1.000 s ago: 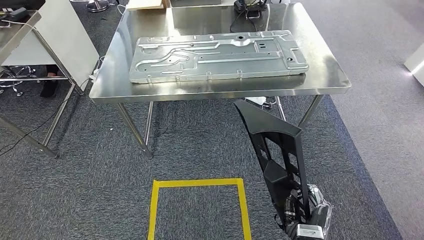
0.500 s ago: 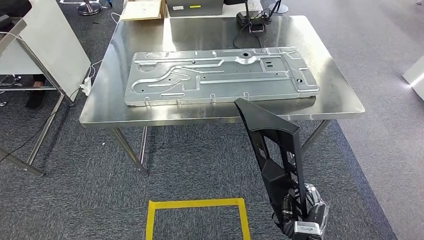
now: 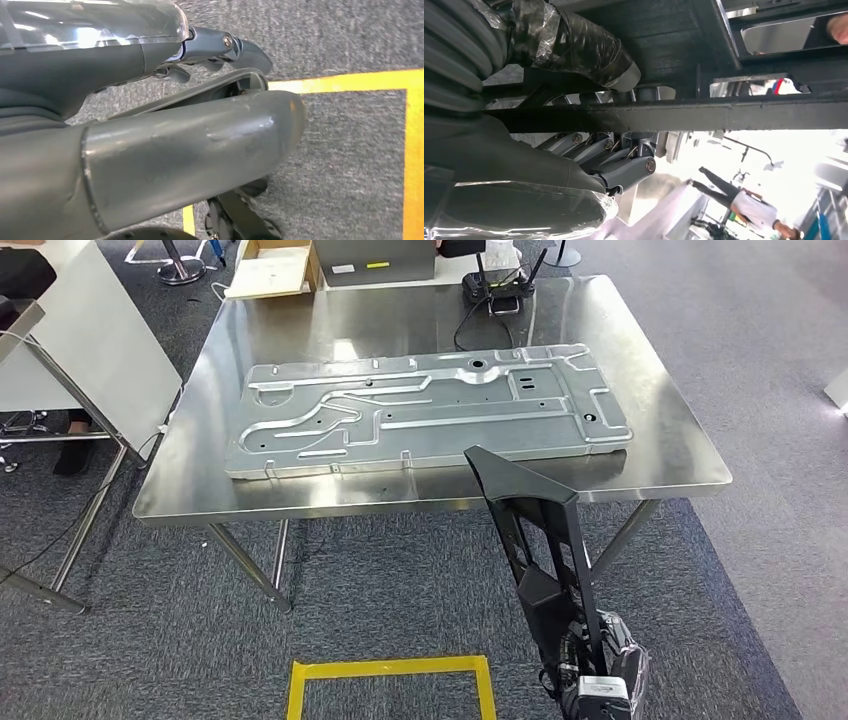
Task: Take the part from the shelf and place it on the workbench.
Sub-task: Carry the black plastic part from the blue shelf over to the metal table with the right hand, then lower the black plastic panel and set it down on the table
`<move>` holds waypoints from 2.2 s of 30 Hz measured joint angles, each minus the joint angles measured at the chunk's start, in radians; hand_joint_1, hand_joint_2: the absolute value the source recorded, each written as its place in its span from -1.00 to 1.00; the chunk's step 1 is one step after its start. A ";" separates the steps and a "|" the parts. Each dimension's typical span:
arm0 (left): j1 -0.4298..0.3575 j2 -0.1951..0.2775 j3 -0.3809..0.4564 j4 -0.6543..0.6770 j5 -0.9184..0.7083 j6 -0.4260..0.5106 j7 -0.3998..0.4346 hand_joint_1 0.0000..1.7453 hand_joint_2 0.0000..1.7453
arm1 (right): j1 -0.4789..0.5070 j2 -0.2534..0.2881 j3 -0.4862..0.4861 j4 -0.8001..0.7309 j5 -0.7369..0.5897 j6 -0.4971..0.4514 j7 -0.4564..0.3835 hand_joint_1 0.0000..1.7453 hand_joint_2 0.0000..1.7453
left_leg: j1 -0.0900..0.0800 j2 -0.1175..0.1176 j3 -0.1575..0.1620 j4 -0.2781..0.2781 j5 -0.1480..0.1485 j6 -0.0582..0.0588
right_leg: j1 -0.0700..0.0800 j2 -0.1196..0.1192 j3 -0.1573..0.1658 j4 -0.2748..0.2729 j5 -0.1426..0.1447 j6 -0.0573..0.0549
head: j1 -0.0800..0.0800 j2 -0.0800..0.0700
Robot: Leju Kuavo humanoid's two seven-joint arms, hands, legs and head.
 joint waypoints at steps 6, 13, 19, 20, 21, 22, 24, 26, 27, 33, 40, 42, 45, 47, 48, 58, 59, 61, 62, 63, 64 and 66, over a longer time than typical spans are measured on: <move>0.008 0.004 0.000 0.000 -0.005 -0.003 0.001 -1.00 -1.00 | -0.023 -0.001 0.004 0.008 0.038 -0.016 -0.002 1.00 1.00 | -0.010 0.008 0.029 -0.194 0.145 0.022 | 0.010 -0.009 0.029 0.000 -0.026 0.006 | 0.000 0.000; 0.002 0.010 -0.013 0.000 -0.041 -0.015 0.010 -1.00 -1.00 | -0.164 -0.069 0.009 0.020 0.196 -0.011 0.133 1.00 1.00 | -0.005 0.012 0.062 -0.257 0.170 0.052 | 0.009 0.007 -0.006 0.078 -0.079 0.043 | 0.001 0.000; -0.016 0.010 -0.043 0.000 -0.075 -0.030 0.017 -1.00 -1.00 | -0.414 -0.176 0.009 0.130 0.441 0.085 0.336 1.00 1.00 | -0.005 0.005 0.081 -0.254 0.153 0.053 | -0.005 0.012 -0.101 0.156 -0.022 0.057 | 0.001 0.000; -0.020 0.010 -0.050 0.000 -0.081 -0.033 0.020 -1.00 -1.00 | -0.465 -0.192 0.010 0.159 0.486 0.109 0.365 1.00 1.00 | -0.006 0.003 0.085 -0.252 0.147 0.049 | -0.005 0.015 -0.077 0.094 0.015 0.054 | 0.001 0.000; -0.024 0.010 -0.056 0.000 -0.087 -0.035 0.024 -1.00 -1.00 | -0.513 -0.206 0.014 0.188 0.530 0.133 0.389 1.00 1.00 | -0.008 0.001 0.086 -0.249 0.143 0.045 | -0.004 0.017 -0.056 0.041 0.037 0.050 | 0.001 0.000; -0.030 0.010 -0.062 0.000 -0.092 -0.038 0.028 -1.00 -1.00 | -0.558 -0.218 0.020 0.219 0.572 0.159 0.411 1.00 1.00 | -0.009 -0.001 0.084 -0.247 0.141 0.040 | -0.002 0.019 -0.045 0.010 0.044 0.046 | 0.001 0.000; -0.040 0.010 -0.073 0.001 -0.100 -0.042 0.035 -1.00 -1.00 | -0.641 -0.237 0.042 0.280 0.645 0.210 0.444 1.00 1.00 | -0.010 -0.003 0.081 -0.249 0.141 0.029 | 0.002 0.019 -0.043 -0.003 0.038 0.036 | 0.000 0.000; -0.046 0.010 -0.084 0.001 -0.106 -0.045 0.041 -1.00 -1.00 | -0.711 -0.249 0.068 0.337 0.701 0.259 0.466 1.00 1.00 | -0.009 -0.002 0.077 -0.241 0.131 0.018 | -0.003 0.017 -0.038 -0.011 0.040 0.025 | 0.000 0.000; -0.049 0.009 -0.089 0.001 -0.109 -0.048 0.045 -1.00 -1.00 | -0.745 -0.253 0.082 0.363 0.722 0.283 0.473 1.00 1.00 | -0.008 -0.002 0.065 -0.215 0.117 0.013 | -0.006 0.016 -0.034 -0.016 0.041 0.018 | 0.000 0.000; -0.059 0.010 -0.112 0.001 -0.120 -0.053 0.060 -1.00 -1.00 | -0.908 -0.259 0.188 0.502 0.775 0.395 0.492 1.00 1.00 | -0.003 0.000 -0.098 0.022 0.081 0.001 | -0.004 0.014 -0.016 -0.019 0.027 0.005 | -0.001 0.000; -0.068 0.010 -0.129 0.001 -0.121 -0.059 0.068 -1.00 -1.00 | -1.067 -0.253 0.272 0.579 0.779 0.484 0.501 1.00 1.00 | -0.009 0.001 -0.003 -0.240 0.210 0.030 | 0.006 0.012 -0.001 -0.015 0.002 0.032 | 0.000 0.000; -0.068 0.009 -0.131 0.001 -0.119 -0.061 0.067 -1.00 -1.00 | -1.103 -0.251 0.285 0.590 0.777 0.502 0.506 1.00 1.00 | -0.004 -0.001 0.003 -0.250 0.213 0.040 | 0.005 0.012 -0.010 0.008 -0.016 0.042 | 0.000 0.000; -0.071 0.009 -0.135 0.001 -0.116 -0.061 0.066 -1.00 -1.00 | -1.147 -0.252 0.302 0.612 0.772 0.523 0.512 1.00 1.00 | -0.002 -0.001 0.010 -0.255 0.210 0.053 | 0.001 0.014 -0.097 0.176 -0.092 0.053 | 0.001 0.000; -0.072 0.009 -0.137 0.001 -0.114 -0.061 0.067 -1.00 -1.00 | -1.159 -0.254 0.314 0.633 0.770 0.535 0.514 1.00 1.00 | -0.003 -0.004 0.014 -0.253 0.205 0.056 | -0.001 0.014 -0.154 0.264 -0.104 0.058 | 0.001 0.000; -0.071 0.009 -0.139 0.001 -0.113 -0.061 0.067 -1.00 -1.00 | -1.162 -0.256 0.319 0.643 0.769 0.539 0.514 1.00 1.00 | -0.003 -0.006 0.017 -0.251 0.201 0.055 | -0.001 0.014 -0.158 0.254 -0.081 0.058 | 0.001 0.000; -0.073 0.008 -0.150 0.002 -0.094 -0.076 0.062 -1.00 -1.00 | -1.184 -0.270 0.356 0.756 0.754 0.552 0.471 1.00 1.00 | -0.008 -0.009 0.006 -0.195 0.151 0.016 | -0.001 0.015 -0.039 -0.025 0.048 0.010 | 0.000 0.000; -0.072 0.008 -0.150 0.002 -0.093 -0.076 0.063 -1.00 -1.00 | -1.183 -0.271 0.359 0.765 0.754 0.551 0.470 1.00 1.00 | -0.005 -0.006 -0.022 -0.139 0.126 0.013 | -0.002 0.014 -0.034 -0.027 0.047 0.005 | 0.000 0.000; -0.072 0.009 -0.150 0.002 -0.091 -0.077 0.065 -1.00 -1.00 | -1.179 -0.272 0.366 0.786 0.753 0.547 0.465 1.00 1.00 | -0.003 -0.003 -0.097 -0.004 0.078 0.008 | -0.002 0.014 -0.028 -0.027 0.042 0.002 | 0.000 0.000; -0.071 0.009 -0.150 0.002 -0.090 -0.077 0.067 -1.00 -1.00 | -1.177 -0.273 0.368 0.795 0.752 0.543 0.463 1.00 1.00 | -0.002 -0.002 -0.125 0.038 0.074 0.006 | -0.001 0.015 -0.024 -0.026 0.038 0.002 | 0.000 0.000; -0.070 0.009 -0.150 0.002 -0.088 -0.077 0.069 -1.00 -1.00 | -1.176 -0.273 0.369 0.801 0.752 0.539 0.461 1.00 1.00 | -0.002 -0.001 -0.134 0.042 0.090 0.006 | -0.001 0.016 -0.018 -0.025 0.033 0.003 | 0.000 0.000; -0.069 0.010 -0.150 0.002 -0.087 -0.076 0.070 -1.00 -1.00 | -1.177 -0.274 0.369 0.807 0.751 0.537 0.460 1.00 1.00 | -0.002 -0.001 -0.121 0.004 0.125 0.007 | -0.001 0.017 -0.010 -0.024 0.027 0.005 | 0.000 0.000; -0.069 0.010 -0.150 0.002 -0.085 -0.075 0.070 -1.00 -1.00 | -1.178 -0.275 0.370 0.817 0.751 0.536 0.459 1.00 1.00 | -0.003 0.001 -0.056 -0.135 0.199 0.013 | 0.000 0.018 0.007 -0.023 0.014 0.011 | 0.000 0.000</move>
